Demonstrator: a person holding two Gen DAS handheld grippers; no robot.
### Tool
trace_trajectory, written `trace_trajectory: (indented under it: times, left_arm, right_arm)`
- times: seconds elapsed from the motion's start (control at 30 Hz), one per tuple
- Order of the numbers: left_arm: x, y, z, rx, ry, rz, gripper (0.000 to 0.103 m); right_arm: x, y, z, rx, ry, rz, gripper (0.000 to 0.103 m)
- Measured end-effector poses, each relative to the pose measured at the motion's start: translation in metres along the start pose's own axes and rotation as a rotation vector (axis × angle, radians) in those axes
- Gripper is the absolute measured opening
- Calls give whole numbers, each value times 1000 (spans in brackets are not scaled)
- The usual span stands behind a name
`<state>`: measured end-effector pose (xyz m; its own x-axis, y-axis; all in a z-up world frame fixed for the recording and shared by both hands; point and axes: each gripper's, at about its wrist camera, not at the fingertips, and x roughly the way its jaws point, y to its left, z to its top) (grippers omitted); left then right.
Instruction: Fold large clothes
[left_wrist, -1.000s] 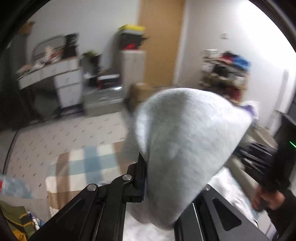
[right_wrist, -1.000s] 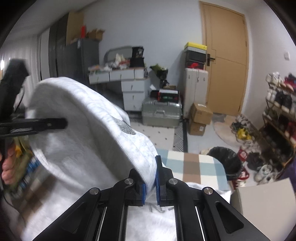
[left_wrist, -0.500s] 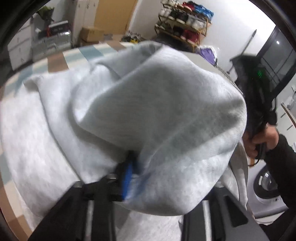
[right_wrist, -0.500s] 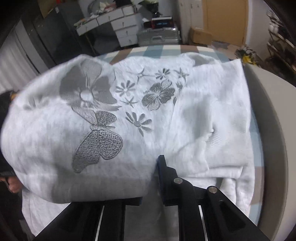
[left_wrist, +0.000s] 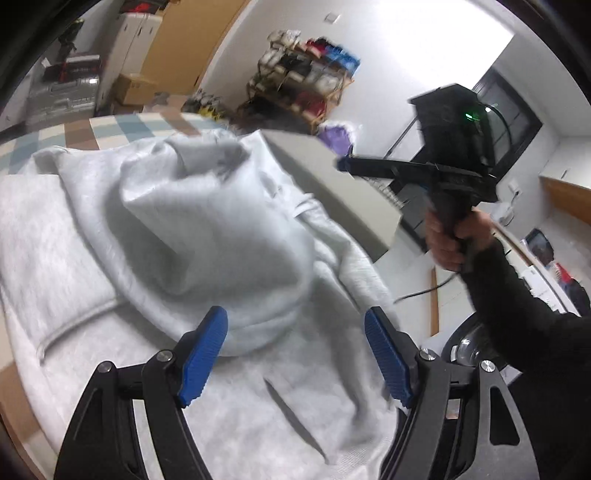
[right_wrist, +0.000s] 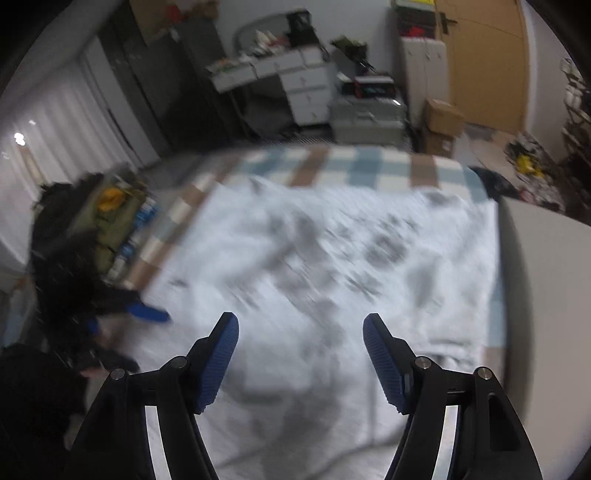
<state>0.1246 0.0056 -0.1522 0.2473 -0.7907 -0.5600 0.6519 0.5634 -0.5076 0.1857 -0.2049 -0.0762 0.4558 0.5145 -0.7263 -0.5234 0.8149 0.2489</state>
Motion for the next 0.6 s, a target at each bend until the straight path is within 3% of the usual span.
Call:
trace_trajectory:
  times: [0.07, 0.1, 0.27, 0.33, 0.37, 0.4, 0.43, 0.5, 0.6]
  left_arm:
    - [-5, 0, -2, -3, -44, 71, 80]
    - [-9, -2, -5, -4, -63, 84, 80]
    - [-17, -9, -22, -21, -111, 148, 80]
    - [-13, -7, -23, -23, -109, 164, 80]
    - [-11, -6, -23, -27, -103, 162, 80]
    - [-7, -4, -24, -32, -92, 166, 80]
    - [-3, -1, -25, -35, -82, 183, 80]
    - [-6, 0, -27, -33, -69, 212, 80]
    - [-11, -1, -27, -36, -68, 230, 80]
  right_arm:
    - [12, 13, 11, -15, -28, 14, 78]
    - [30, 22, 16, -41, -4, -20, 79]
    - [134, 29, 9, -138, 223, -237, 73]
    - [161, 21, 8, -131, 256, -346, 59]
    - [169, 16, 10, -108, 266, -349, 40]
    - [177, 12, 10, -96, 283, -346, 7]
    - [184, 11, 11, -115, 303, -359, 0]
    - [186, 12, 19, -181, 291, -458, 0]
    - [167, 2, 41, -135, 239, -458, 0]
